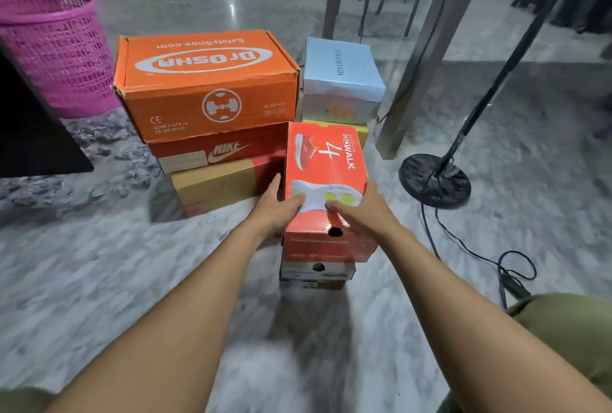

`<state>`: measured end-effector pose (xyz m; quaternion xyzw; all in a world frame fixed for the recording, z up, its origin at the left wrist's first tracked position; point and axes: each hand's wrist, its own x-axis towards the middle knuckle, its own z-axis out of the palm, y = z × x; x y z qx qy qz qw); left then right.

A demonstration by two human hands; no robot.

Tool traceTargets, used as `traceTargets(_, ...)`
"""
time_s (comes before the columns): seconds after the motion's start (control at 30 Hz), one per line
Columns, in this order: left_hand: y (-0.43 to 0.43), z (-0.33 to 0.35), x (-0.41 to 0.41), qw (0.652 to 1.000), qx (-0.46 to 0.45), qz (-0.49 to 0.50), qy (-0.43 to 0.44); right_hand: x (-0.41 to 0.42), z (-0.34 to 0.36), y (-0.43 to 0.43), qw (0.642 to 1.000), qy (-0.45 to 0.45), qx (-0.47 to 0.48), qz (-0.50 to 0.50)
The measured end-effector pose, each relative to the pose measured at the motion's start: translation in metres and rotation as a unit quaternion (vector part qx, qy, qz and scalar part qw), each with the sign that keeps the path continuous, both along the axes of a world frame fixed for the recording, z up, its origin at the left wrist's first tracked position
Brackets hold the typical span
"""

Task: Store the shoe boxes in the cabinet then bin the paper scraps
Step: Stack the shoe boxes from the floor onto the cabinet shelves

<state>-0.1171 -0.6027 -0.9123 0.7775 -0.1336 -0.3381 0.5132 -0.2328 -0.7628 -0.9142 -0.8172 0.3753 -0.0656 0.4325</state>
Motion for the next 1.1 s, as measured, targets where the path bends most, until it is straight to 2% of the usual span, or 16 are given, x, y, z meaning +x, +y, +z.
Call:
traceTargets(0.1,0.005,0.002,-0.003,1.0,0.01,-0.013,-0.004,-0.009,-0.008,-0.001,0.999,-0.039,-0.003,-0.003)
traceTargets(0.17,0.014,0.006,-0.003,0.999,0.025,-0.034,0.027,-0.019,-0.008,-0.001,0.999,-0.037,0.011,0.0)
traceTargets(0.23,0.025,0.007,-0.001,0.993,0.042,-0.083,0.071,-0.028,-0.004,-0.003,0.999,-0.007,0.034,0.033)
traceTargets(0.33,0.038,0.007,-0.004,0.985,0.076,-0.127,0.09,-0.044,0.008,0.002,0.989,0.05,0.058,0.128)
traceTargets(0.4,0.039,0.007,-0.007,0.987,0.064,-0.106,0.098,-0.051,0.011,0.007,0.982,0.043,0.051,0.178)
traceTargets(0.5,0.035,0.011,-0.013,0.99,0.054,-0.092,0.094,-0.055,0.009,0.015,0.98,0.025,0.045,0.194)
traceTargets(0.67,0.052,0.018,-0.02,0.991,0.073,-0.085,0.072,-0.048,0.007,0.021,0.968,0.053,0.042,0.241)
traceTargets(0.77,0.077,0.022,-0.021,0.989,0.097,-0.055,0.098,-0.036,0.009,0.037,0.958,0.056,0.048,0.276)
traceTargets(0.9,0.123,0.04,-0.022,0.988,0.126,-0.026,0.079,-0.011,0.015,0.068,0.935,0.047,0.095,0.339)
traceTargets(1.0,0.157,0.047,-0.029,0.992,0.103,0.01,0.07,0.012,0.014,0.094,0.92,0.043,0.105,0.376)
traceTargets(1.1,0.195,0.049,-0.032,0.992,0.092,0.081,0.016,0.041,0.017,0.126,0.897,0.025,0.109,0.428)
